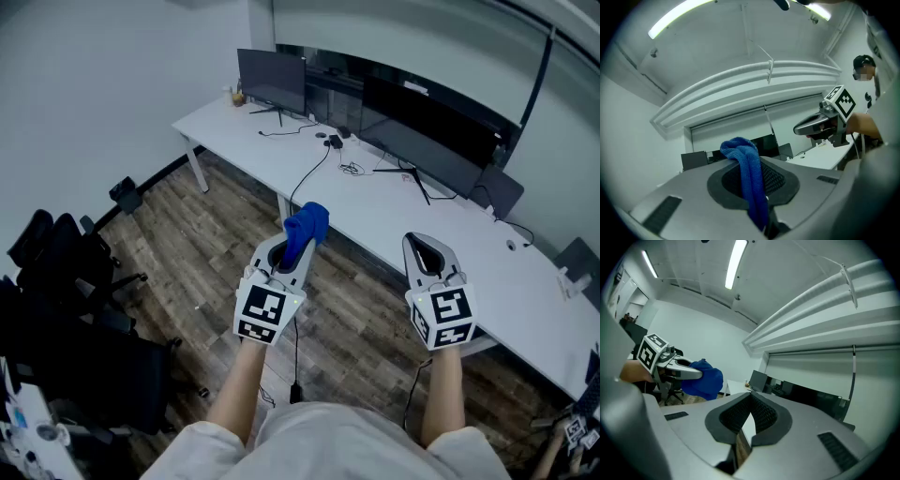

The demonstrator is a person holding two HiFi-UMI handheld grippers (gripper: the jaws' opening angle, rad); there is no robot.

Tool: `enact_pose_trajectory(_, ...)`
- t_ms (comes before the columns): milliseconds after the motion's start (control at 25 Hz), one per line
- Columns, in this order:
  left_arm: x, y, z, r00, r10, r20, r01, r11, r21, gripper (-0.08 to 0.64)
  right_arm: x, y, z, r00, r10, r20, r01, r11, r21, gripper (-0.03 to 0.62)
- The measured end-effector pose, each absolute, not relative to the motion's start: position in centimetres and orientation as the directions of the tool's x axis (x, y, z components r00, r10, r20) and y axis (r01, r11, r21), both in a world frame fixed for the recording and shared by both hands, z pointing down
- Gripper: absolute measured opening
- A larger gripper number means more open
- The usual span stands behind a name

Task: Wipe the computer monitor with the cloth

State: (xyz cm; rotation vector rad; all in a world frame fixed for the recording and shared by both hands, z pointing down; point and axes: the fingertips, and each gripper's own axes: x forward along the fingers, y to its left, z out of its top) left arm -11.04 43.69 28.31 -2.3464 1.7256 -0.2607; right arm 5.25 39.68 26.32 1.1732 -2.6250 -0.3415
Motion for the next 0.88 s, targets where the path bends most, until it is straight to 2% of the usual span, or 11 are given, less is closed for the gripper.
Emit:
enact_pose_trajectory(520,-15.1,40.4,30.6,0.33,-0.944,0.025,-0.916,-0.326,-0.232,0.052,1.3,37.0,28.3,-0.672,-0.731,0.123,-0.7,0.68,0.22,0.011)
enact_pose_trajectory(880,-16.3,30.0,32.9,0.308,-0.95,0.059,-0.925,-0.313,-0.217,0.052,0.9,25.8,28.8,-0.692,-0.715,0.1,-0.694,0.697,0.181,0.011)
